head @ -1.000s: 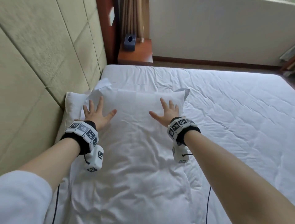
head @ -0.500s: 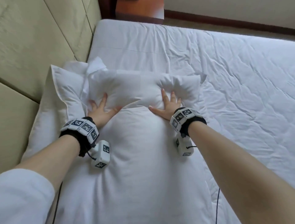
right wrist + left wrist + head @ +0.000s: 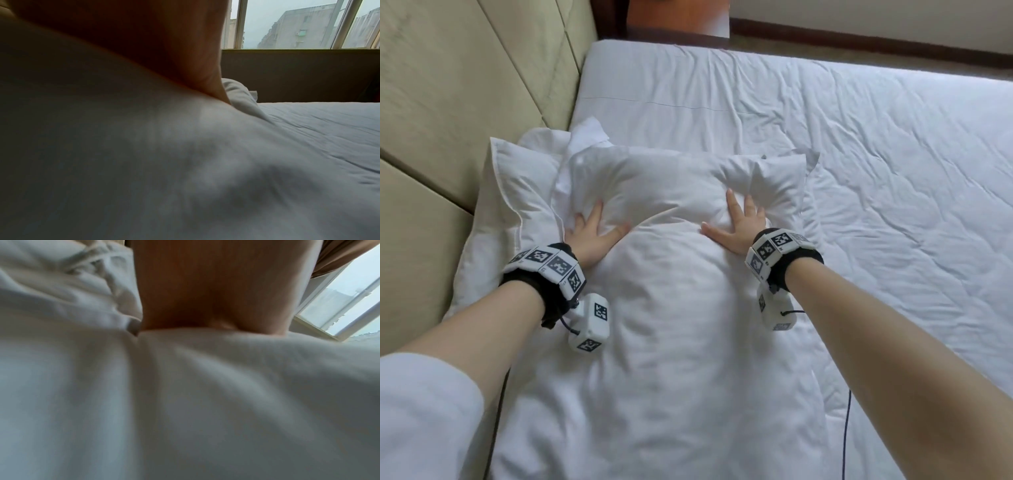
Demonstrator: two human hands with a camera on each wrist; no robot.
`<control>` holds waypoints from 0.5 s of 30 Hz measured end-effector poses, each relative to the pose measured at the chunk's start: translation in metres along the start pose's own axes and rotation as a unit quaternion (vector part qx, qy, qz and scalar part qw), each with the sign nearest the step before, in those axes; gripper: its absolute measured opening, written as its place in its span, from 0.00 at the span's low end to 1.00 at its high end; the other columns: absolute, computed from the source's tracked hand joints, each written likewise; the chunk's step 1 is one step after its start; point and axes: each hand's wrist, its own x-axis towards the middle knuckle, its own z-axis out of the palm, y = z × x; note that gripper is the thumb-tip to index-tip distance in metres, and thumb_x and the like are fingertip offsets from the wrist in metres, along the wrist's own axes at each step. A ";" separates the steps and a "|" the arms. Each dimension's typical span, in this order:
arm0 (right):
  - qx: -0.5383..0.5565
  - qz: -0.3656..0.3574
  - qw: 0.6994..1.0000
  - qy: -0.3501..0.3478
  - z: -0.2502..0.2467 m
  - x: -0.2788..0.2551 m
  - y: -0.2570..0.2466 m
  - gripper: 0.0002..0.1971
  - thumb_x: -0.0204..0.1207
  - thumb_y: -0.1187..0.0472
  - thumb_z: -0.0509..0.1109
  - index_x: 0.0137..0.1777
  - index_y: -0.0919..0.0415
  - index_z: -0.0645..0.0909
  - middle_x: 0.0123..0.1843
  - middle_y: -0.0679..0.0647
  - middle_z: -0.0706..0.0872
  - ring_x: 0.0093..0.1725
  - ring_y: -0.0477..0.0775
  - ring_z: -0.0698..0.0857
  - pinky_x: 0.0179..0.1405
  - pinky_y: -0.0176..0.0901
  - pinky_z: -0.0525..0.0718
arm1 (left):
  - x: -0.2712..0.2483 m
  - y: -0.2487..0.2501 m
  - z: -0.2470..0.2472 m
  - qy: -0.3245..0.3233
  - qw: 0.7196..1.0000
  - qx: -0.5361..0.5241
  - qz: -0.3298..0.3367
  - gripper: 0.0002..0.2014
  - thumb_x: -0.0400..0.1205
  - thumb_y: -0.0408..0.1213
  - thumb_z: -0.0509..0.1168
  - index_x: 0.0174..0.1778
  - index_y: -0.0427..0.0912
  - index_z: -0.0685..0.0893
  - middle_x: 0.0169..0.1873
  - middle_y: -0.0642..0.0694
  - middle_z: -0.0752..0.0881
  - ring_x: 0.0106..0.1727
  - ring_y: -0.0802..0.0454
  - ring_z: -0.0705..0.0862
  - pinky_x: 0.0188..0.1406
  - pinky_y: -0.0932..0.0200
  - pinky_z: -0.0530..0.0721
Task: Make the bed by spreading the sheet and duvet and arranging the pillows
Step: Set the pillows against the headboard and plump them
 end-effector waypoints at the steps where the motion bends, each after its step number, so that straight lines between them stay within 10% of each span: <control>1: 0.009 -0.003 1.000 0.006 -0.002 -0.009 0.000 0.49 0.70 0.27 0.57 0.82 0.43 0.34 0.85 0.56 0.36 0.83 0.69 0.39 0.82 0.61 0.44 | -0.007 0.000 -0.002 0.000 1.000 -0.002 0.003 0.62 0.50 0.79 0.47 0.82 0.58 0.41 0.83 0.35 0.45 0.83 0.34 0.49 0.83 0.43 0.49; 7: 0.057 -0.010 0.998 -0.009 0.021 -0.080 0.005 0.49 0.69 0.26 0.56 0.81 0.41 0.32 0.84 0.51 0.31 0.81 0.67 0.31 0.77 0.75 0.48 | -0.064 -0.013 0.006 0.031 0.998 -0.048 0.009 0.45 0.79 0.63 0.56 0.82 0.50 0.36 0.83 0.40 0.48 0.83 0.38 0.51 0.83 0.45 0.52; 15: 0.099 -0.056 0.994 -0.004 0.073 -0.169 0.003 0.50 0.68 0.26 0.59 0.79 0.36 0.28 0.83 0.52 0.28 0.81 0.64 0.29 0.76 0.78 0.45 | -0.140 -0.046 0.042 0.021 1.000 0.008 -0.012 0.42 0.78 0.67 0.49 0.82 0.54 0.36 0.83 0.39 0.38 0.83 0.38 0.37 0.82 0.47 0.38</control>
